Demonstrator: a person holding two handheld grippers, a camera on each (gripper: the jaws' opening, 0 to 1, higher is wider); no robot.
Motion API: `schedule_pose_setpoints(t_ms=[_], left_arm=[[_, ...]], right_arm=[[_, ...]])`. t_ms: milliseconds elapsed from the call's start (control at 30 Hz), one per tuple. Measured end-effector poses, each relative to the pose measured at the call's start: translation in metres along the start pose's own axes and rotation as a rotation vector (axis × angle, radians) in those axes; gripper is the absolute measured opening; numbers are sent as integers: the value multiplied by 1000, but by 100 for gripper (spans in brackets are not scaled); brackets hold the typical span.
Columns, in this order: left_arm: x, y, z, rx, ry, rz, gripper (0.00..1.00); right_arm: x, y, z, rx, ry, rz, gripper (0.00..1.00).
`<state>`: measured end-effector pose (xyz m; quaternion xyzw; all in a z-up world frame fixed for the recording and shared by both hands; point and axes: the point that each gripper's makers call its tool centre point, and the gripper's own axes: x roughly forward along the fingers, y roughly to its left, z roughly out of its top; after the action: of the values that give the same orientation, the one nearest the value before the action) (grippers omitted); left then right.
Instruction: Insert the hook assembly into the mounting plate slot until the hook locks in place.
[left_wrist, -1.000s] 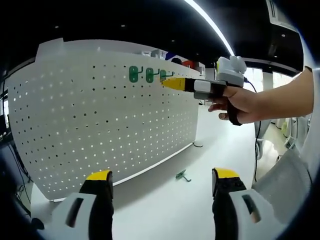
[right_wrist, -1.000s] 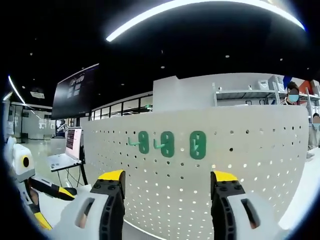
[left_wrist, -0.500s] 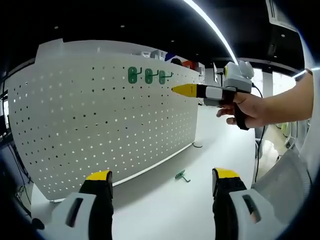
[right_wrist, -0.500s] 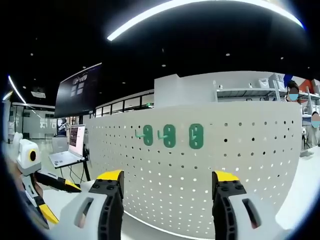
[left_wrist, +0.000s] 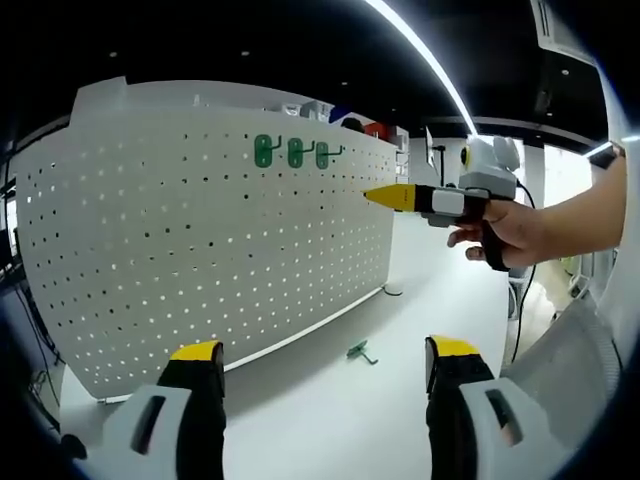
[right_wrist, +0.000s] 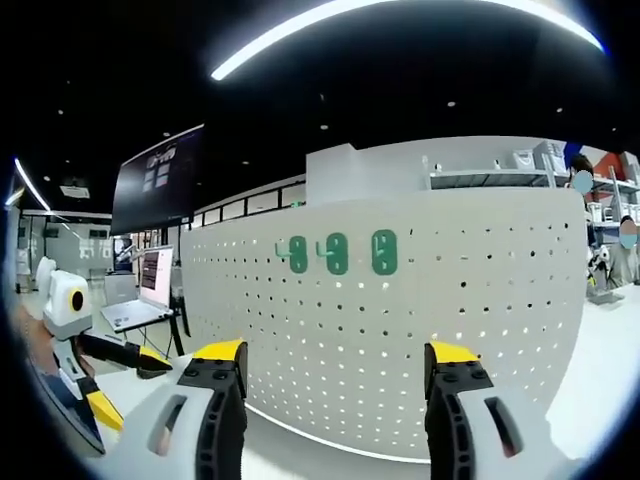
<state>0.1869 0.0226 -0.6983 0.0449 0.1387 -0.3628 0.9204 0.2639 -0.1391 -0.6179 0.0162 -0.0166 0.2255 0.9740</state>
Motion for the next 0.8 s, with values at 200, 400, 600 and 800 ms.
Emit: schedule_pose_setpoints(t_ms=[200, 400, 600, 800], left_arm=[[-1, 1, -4, 1, 6, 2, 85], [-4, 3, -11, 13, 20, 0, 86], [-8, 2, -15, 10, 26, -1, 86], [-10, 1, -18, 2, 25, -4, 87]], right_arm=[[-10, 1, -6, 12, 5, 7, 70], [-21, -2, -11, 14, 14, 6, 70], [-32, -5, -21, 20, 32, 2, 70], [-41, -3, -28, 26, 46, 12, 70]])
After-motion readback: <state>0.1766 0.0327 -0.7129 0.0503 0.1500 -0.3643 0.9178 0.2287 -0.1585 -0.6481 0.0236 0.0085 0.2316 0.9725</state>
